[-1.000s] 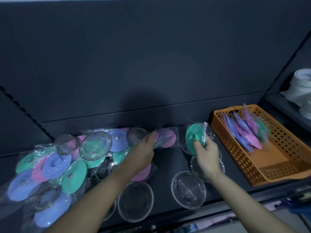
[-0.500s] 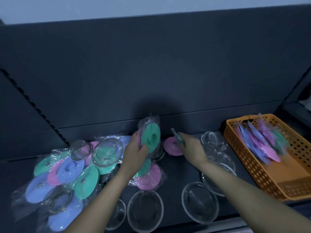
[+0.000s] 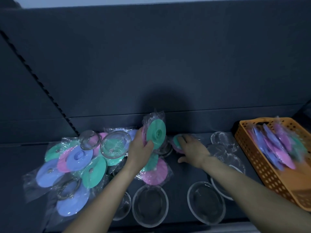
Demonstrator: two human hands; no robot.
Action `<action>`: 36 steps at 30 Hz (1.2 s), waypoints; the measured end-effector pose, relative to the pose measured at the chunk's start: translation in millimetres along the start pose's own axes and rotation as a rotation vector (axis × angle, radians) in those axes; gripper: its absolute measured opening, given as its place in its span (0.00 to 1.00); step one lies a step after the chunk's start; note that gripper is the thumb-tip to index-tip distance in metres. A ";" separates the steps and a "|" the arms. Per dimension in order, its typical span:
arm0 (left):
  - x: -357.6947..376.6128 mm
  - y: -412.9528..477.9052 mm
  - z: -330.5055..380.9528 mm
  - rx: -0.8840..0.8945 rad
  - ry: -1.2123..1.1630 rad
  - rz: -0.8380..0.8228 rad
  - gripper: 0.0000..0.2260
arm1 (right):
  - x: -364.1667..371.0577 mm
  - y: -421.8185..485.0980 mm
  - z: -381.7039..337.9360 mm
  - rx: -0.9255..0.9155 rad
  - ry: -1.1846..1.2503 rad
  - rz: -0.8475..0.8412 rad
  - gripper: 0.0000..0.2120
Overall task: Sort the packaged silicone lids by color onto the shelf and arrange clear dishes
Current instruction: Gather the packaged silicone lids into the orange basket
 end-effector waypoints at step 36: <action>78.7 -37.6 77.1 -0.039 -0.541 -0.340 0.18 | -110.5 -166.9 -2.7 0.313 0.844 0.987 0.17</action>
Point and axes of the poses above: each hand's wrist, its own y-axis towards the middle knuckle, its own x-axis out of the palm, z = x × y, the point moved 6 cm from there along y, towards the middle knuckle, and after that the axes turned 1 degree about -x, right-handed, at the moved point
